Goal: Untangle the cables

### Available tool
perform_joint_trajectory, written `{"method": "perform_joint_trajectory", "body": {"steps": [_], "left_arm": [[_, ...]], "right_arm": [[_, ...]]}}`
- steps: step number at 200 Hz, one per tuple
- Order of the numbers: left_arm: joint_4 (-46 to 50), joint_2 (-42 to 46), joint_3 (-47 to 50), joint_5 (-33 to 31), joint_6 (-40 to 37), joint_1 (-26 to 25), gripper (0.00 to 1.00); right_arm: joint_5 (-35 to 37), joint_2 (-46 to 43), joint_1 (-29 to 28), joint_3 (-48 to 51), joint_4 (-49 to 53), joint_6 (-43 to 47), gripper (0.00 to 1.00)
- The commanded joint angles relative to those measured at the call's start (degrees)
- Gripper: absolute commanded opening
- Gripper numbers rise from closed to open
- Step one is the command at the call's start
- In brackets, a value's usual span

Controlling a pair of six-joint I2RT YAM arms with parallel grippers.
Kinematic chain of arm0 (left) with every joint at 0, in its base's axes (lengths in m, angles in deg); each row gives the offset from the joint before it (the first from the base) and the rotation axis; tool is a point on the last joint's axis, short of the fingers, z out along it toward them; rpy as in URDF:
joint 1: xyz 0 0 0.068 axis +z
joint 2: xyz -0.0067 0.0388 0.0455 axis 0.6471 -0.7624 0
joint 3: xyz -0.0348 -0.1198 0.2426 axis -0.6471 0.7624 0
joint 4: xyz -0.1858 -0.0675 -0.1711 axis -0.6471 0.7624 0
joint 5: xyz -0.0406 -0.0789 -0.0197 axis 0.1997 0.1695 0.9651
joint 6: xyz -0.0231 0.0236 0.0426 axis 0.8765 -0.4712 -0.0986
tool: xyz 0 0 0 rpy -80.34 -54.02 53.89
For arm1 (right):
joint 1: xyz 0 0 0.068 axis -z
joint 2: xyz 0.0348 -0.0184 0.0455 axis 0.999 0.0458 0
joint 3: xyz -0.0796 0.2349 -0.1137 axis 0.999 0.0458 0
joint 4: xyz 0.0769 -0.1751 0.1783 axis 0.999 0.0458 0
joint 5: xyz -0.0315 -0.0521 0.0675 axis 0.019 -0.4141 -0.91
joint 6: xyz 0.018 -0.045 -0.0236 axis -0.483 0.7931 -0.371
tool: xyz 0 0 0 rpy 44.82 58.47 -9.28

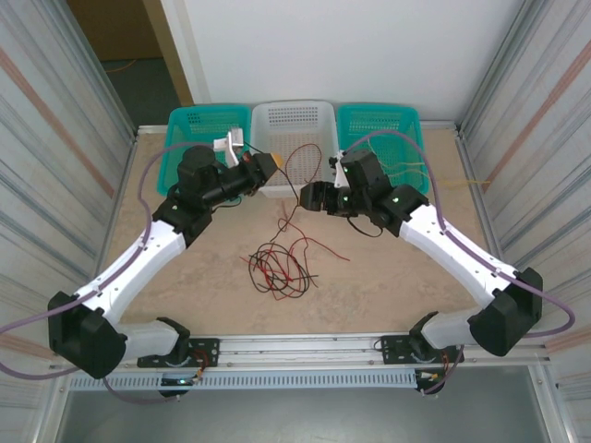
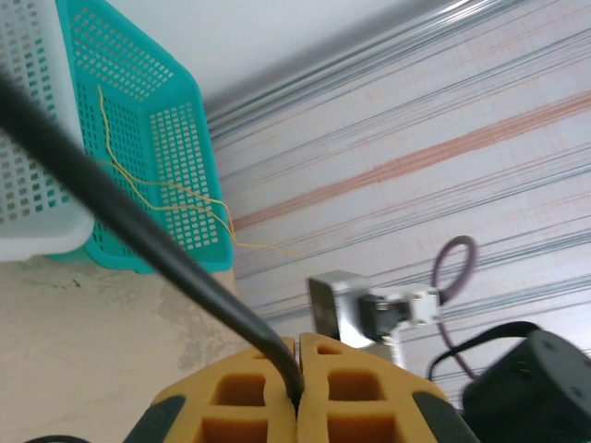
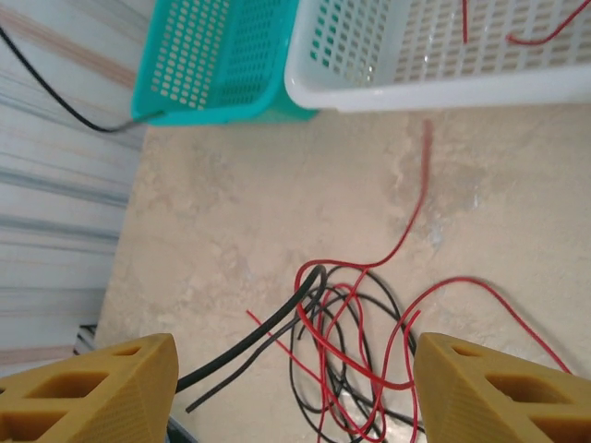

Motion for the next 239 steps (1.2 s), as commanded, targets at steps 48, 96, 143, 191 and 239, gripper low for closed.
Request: {"method": "perform_joint_trajectory", "body": {"steps": [48, 96, 143, 191, 239], "left_arm": [[19.41, 0.88, -13.40, 4.77, -1.69, 13.19, 0.00], [18.68, -1.09, -15.00, 8.93, 1.46, 16.83, 0.00], [41.47, -11.78, -33.28, 6.87, -13.67, 23.05, 0.00], [43.72, -27.65, -45.41, 7.15, -19.86, 27.01, 0.00], [56.46, -43.76, -62.50, 2.70, -29.45, 27.70, 0.60]], "right_arm": [[-0.38, 5.11, -1.35, 0.67, -0.40, -0.22, 0.68], [-3.76, 16.96, -6.80, -2.28, -0.98, 2.70, 0.67], [3.39, 21.69, -10.29, -6.92, 6.69, 3.68, 0.60], [8.57, 16.56, -10.27, -4.99, 11.52, 3.27, 0.60], [12.02, 14.50, -10.30, -6.51, 15.72, 4.51, 0.60]]}}
